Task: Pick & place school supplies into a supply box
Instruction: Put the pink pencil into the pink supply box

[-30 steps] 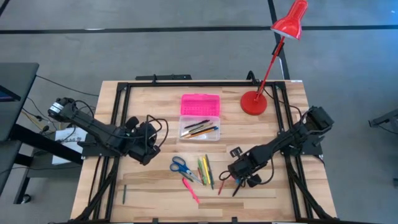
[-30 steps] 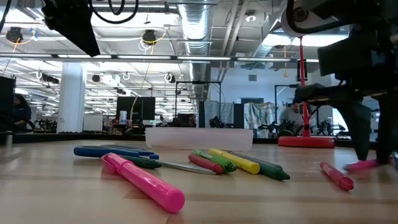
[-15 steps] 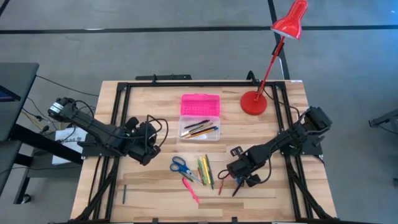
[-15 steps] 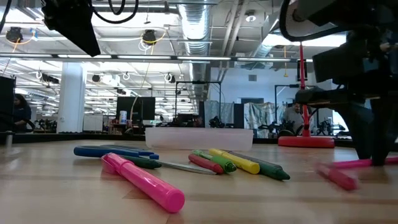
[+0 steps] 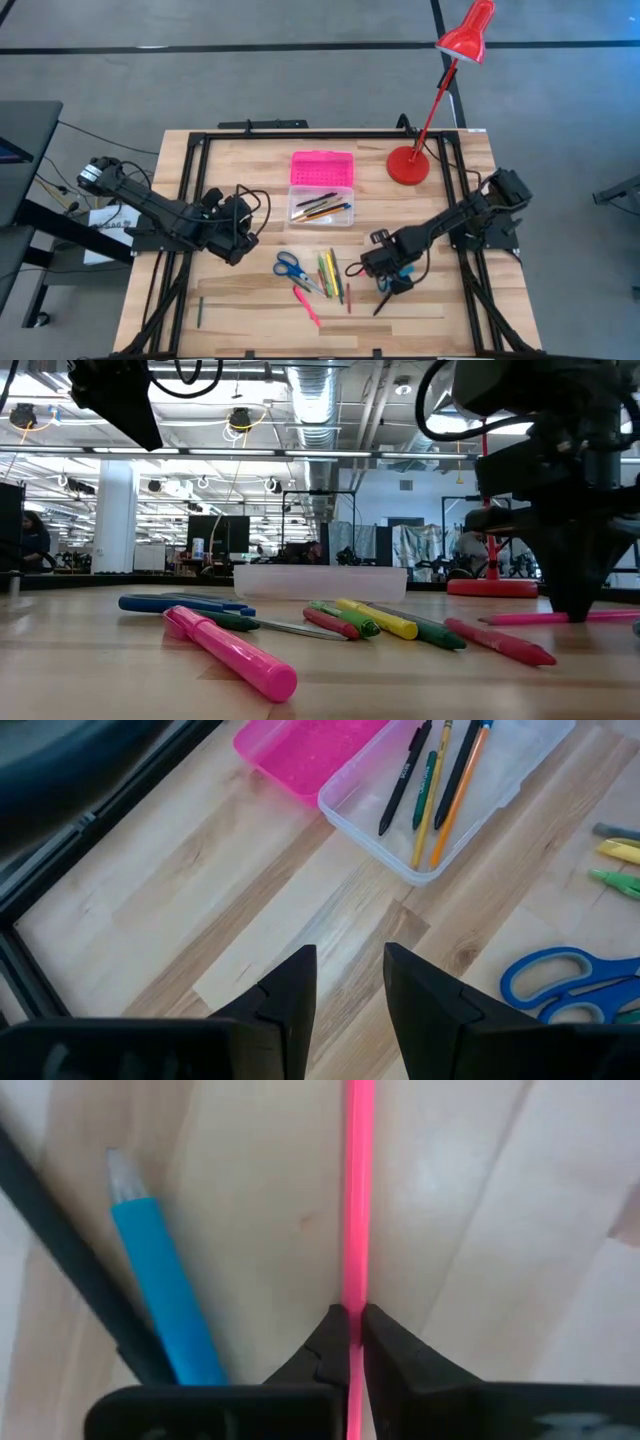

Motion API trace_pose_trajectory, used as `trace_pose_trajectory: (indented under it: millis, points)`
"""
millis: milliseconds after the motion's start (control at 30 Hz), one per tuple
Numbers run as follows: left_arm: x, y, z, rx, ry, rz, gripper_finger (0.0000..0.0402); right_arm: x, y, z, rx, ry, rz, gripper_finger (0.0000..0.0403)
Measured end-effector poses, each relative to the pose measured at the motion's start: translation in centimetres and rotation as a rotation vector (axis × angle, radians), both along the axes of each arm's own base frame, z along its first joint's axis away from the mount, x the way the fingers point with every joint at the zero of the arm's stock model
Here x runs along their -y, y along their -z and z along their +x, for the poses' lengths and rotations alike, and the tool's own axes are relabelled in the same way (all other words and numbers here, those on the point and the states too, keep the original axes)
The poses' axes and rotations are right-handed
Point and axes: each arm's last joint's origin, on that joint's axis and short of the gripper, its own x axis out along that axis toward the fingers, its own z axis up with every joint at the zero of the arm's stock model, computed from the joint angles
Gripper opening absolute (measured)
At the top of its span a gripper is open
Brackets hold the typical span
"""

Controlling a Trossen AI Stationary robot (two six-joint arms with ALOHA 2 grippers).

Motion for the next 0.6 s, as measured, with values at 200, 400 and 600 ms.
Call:
trace_pose_trajectory:
  millis: [200, 400, 600]
  points:
    - [0.0, 0.0, 0.0, 0.007, -0.003, 0.015, 0.0114, 1.1, 0.0, 0.2, -0.007, 0.105, -0.021, 0.0002]
    - [0.0, 0.0, 0.0, 0.01, -0.005, 0.02, 0.0114, 1.6, -0.3, 0.5, -0.015, 0.138, -0.053, 0.0001]
    - [0.0, 0.0, 0.0, 0.013, -0.005, 0.018, 0.0114, 1.8, -1.5, 1.2, -0.011, 0.131, -0.12, 0.0]
